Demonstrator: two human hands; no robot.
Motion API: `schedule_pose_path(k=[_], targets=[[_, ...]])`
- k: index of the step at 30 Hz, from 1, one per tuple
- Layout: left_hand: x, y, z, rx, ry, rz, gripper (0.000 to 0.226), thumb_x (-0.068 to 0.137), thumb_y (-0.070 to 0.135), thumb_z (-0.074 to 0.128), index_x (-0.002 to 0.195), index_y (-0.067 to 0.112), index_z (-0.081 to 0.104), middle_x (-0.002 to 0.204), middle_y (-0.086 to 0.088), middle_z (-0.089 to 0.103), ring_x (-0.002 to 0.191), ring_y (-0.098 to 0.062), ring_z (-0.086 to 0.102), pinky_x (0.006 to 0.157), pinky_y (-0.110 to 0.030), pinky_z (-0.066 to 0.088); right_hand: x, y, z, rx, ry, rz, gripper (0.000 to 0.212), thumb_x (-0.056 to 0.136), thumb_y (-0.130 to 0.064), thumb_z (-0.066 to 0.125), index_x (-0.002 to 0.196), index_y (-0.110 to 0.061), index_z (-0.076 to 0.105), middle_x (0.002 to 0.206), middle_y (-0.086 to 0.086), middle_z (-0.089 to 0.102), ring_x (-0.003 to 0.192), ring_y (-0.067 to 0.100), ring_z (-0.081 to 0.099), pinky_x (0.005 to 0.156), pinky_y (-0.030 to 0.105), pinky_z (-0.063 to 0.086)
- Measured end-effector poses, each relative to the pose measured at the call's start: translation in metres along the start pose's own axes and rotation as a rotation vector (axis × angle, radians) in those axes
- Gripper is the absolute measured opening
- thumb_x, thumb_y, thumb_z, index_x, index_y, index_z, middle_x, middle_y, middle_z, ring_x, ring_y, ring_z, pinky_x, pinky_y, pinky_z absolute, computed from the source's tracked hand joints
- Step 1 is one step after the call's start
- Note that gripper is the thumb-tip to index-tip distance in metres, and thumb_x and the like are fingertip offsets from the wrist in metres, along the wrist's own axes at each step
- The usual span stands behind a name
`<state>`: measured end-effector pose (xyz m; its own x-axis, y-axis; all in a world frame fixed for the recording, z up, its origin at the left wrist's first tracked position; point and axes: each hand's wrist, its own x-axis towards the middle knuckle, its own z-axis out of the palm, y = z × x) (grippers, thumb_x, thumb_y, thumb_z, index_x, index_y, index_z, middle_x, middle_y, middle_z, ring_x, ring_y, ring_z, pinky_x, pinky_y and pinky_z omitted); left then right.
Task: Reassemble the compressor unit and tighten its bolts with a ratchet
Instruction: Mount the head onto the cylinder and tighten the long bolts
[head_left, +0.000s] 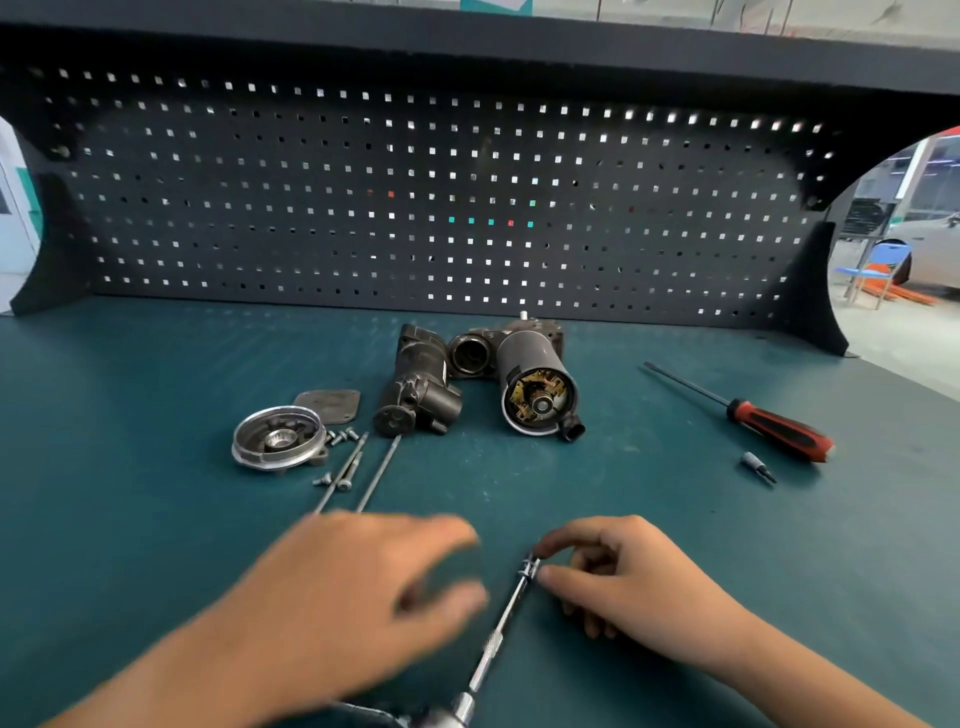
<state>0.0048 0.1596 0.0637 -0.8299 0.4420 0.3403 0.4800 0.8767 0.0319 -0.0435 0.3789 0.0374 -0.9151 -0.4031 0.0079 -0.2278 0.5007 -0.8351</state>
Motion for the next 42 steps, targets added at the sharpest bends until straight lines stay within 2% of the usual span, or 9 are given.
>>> schedule_pose_path(k=[2,7,12,19,24,29,33,39,42], targets=[[0.007,-0.03,-0.007,0.024,0.15,-0.18,0.035,0.083,0.055,0.038,0.102,0.038,0.063,0.092,0.023,0.066,0.079,-0.002,0.062,0.068,-0.022,0.05,0.0,0.001,0.0,0.004,0.003,-0.008,0.002,0.084,-0.021,0.065,0.086,-0.022,0.065,0.051,-0.006,0.059,0.042,0.008,0.052,0.045,0.018,0.043],[0.006,-0.13,-0.001,0.063,0.149,-0.608,0.029,0.083,0.022,0.064,0.112,0.018,0.063,0.12,0.0,0.06,0.111,-0.026,0.054,0.089,-0.046,0.045,-0.001,0.002,0.001,0.08,0.023,-0.01,0.017,0.086,-0.021,0.062,0.1,-0.027,0.056,0.054,-0.002,0.062,0.044,0.011,0.055,0.046,0.019,0.044],[0.004,-0.15,0.029,0.048,-0.013,-0.668,0.04,0.083,0.034,0.066,0.119,0.02,0.059,0.134,0.004,0.051,0.127,-0.019,0.042,0.097,-0.045,0.04,-0.001,0.002,0.001,0.121,0.027,0.003,0.022,0.087,-0.019,0.062,0.105,-0.027,0.054,0.055,-0.001,0.063,0.044,0.011,0.056,0.046,0.02,0.044],[0.007,-0.15,0.032,0.027,0.237,-0.646,0.02,0.086,0.028,0.063,0.102,0.016,0.064,0.108,-0.001,0.065,0.105,-0.024,0.057,0.09,-0.045,0.041,-0.002,0.0,0.001,0.116,0.02,-0.001,0.02,0.086,-0.019,0.062,0.104,-0.027,0.055,0.056,-0.002,0.063,0.045,0.011,0.056,0.048,0.019,0.044],[0.009,-0.146,0.017,-0.659,0.685,-0.821,0.006,0.087,0.018,0.063,0.092,0.015,0.063,0.098,-0.005,0.063,0.09,-0.018,0.055,0.079,-0.03,0.037,-0.002,0.0,0.002,0.119,0.019,-0.006,0.021,0.087,-0.019,0.062,0.105,-0.027,0.055,0.056,-0.001,0.063,0.046,0.012,0.056,0.048,0.02,0.045],[0.013,-0.121,-0.003,-1.568,0.652,-0.813,0.007,0.089,0.025,0.053,0.09,0.02,0.059,0.096,0.004,0.07,0.083,-0.021,0.068,0.073,-0.05,0.048,-0.002,-0.001,0.003,0.13,0.028,-0.006,0.02,0.086,-0.018,0.062,0.104,-0.025,0.056,0.056,-0.001,0.063,0.046,0.012,0.056,0.048,0.02,0.044],[0.018,-0.097,-0.002,-1.765,0.422,-0.634,0.034,0.077,0.033,0.053,0.107,0.02,0.061,0.106,0.003,0.071,0.09,-0.024,0.07,0.061,-0.047,0.055,-0.003,-0.001,0.003,0.128,0.041,-0.009,0.019,0.087,-0.017,0.062,0.104,-0.024,0.057,0.055,-0.001,0.062,0.045,0.012,0.055,0.048,0.02,0.045],[0.021,-0.073,0.002,-1.891,0.256,-0.518,0.03,0.077,0.035,0.051,0.091,0.024,0.075,0.106,0.0,0.071,0.095,-0.027,0.068,0.061,-0.045,0.056,-0.003,-0.004,0.008,0.173,0.132,-0.053,0.011,0.087,-0.015,0.06,0.095,-0.021,0.063,0.057,-0.001,0.062,0.047,0.012,0.056,0.048,0.02,0.044],[0.021,-0.063,0.004,-1.905,0.205,-0.489,0.034,0.076,0.035,0.05,0.103,0.021,0.067,0.105,0.0,0.071,0.093,-0.027,0.069,0.06,-0.039,0.057,-0.003,-0.013,0.012,0.305,0.208,-0.108,0.009,0.085,-0.014,0.06,0.088,-0.02,0.067,0.066,0.0,0.069,0.052,0.01,0.06,0.05,0.019,0.047]])
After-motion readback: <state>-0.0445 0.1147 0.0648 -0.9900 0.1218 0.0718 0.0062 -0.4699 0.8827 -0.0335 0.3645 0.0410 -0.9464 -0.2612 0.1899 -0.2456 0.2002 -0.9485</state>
